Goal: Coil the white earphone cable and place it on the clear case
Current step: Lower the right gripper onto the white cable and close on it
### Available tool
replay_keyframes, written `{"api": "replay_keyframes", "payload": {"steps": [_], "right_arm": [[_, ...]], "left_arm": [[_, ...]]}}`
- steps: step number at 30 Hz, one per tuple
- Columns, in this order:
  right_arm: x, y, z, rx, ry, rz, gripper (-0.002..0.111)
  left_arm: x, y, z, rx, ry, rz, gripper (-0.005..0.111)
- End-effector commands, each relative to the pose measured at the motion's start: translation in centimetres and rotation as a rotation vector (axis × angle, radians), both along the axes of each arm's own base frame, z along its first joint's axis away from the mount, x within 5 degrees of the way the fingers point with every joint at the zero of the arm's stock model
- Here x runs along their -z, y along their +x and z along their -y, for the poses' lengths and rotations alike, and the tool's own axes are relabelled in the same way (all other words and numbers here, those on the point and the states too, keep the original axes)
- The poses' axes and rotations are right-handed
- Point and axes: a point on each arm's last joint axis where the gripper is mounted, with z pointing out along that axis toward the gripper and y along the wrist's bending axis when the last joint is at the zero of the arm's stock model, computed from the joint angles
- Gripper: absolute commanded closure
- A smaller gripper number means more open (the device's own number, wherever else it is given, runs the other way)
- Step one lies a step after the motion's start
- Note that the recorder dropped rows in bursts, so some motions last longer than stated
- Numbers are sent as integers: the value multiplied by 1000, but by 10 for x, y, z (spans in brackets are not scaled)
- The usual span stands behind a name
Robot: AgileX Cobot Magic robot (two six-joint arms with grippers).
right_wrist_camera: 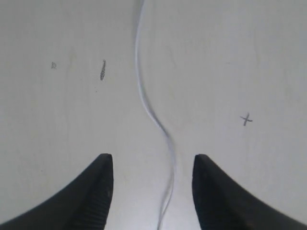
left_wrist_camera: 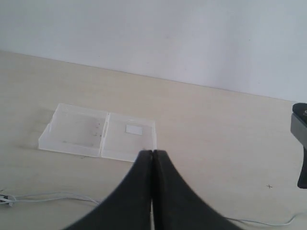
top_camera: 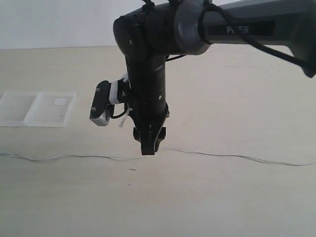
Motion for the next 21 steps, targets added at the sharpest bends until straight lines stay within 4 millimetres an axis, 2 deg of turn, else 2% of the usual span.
{"api": "replay_keyframes", "payload": {"steps": [1, 9, 15, 21], "right_arm": [[14, 0, 1, 16, -28, -27, 58], [25, 0, -4, 7, 20, -25, 61], [43, -7, 2, -53, 18, -45, 61], [49, 0, -4, -33, 108, 50, 61]], "left_arm": [[-2, 0, 0, 1, 0, 13, 107], [-2, 0, 0, 1, 0, 13, 107], [-2, 0, 0, 1, 0, 13, 107], [-2, 0, 0, 1, 0, 13, 107]]}}
